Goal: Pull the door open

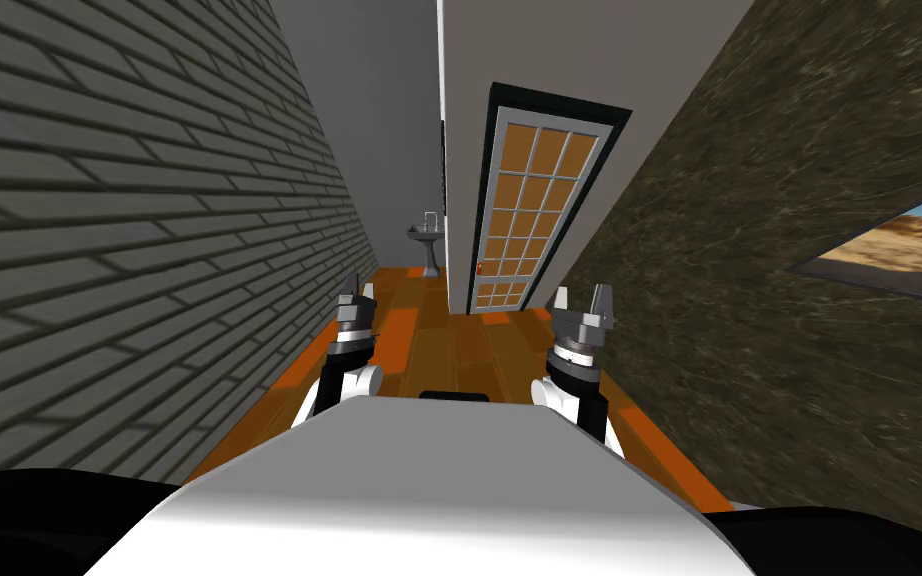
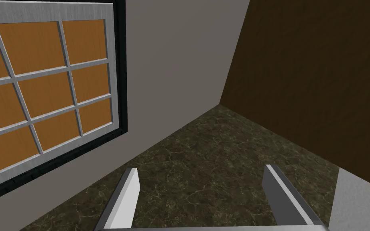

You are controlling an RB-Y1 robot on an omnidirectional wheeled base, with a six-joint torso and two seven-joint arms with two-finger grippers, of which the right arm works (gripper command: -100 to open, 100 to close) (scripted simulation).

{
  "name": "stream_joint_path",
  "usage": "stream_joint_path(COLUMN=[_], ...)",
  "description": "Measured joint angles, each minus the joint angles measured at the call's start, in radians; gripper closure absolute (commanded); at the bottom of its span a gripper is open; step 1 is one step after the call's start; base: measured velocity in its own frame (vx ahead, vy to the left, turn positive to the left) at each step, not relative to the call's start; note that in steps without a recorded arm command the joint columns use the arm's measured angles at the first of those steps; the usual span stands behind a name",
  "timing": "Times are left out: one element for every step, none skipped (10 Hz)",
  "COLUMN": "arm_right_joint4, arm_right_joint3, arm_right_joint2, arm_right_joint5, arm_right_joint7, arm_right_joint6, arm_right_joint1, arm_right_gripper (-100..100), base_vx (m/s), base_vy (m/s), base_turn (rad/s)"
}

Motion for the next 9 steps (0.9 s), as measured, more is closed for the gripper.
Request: stream_joint_path(arm_right_joint4=[0.022,0.043,0.065,0.085,0.113,0.131,0.146,0.172,0.190], arm_right_joint3=[0.003,0.006,0.001,0.002,0.007,0.008,0.007,0.004,0.006], arm_right_joint2=[-0.003,-0.006,-0.014,-0.018,-0.019,-0.021,-0.026,-0.031,-0.036], arm_right_joint5=[-0.007,-0.016,-0.030,-0.038,-0.047,-0.057,-0.066,-0.077,-0.086], arm_right_joint7=[-0.012,-0.031,-0.053,-0.072,-0.090,-0.107,-0.124,-0.143,-0.161], arm_right_joint6=[-0.007,-0.010,-0.010,-0.017,-0.020,-0.018,-0.018,-0.023,-0.032], arm_right_joint1=[-0.004,-0.010,-0.020,-0.021,-0.034,-0.042,-0.046,-0.055,-0.053], arm_right_gripper=[-100,-100,-100,-100,-100,-100,-100,-100,-100], base_vx=[0.117,0.136,0.114,0.121,0.111,0.089,0.084,0.081,0.094], base_vy=[-0.023,-0.027,-0.029,-0.023,-0.030,-0.018,-0.016,-0.021,-0.024], base_turn=[0.122,0.105,0.083,0.113,0.108,0.090,0.082,0.083,0.101])
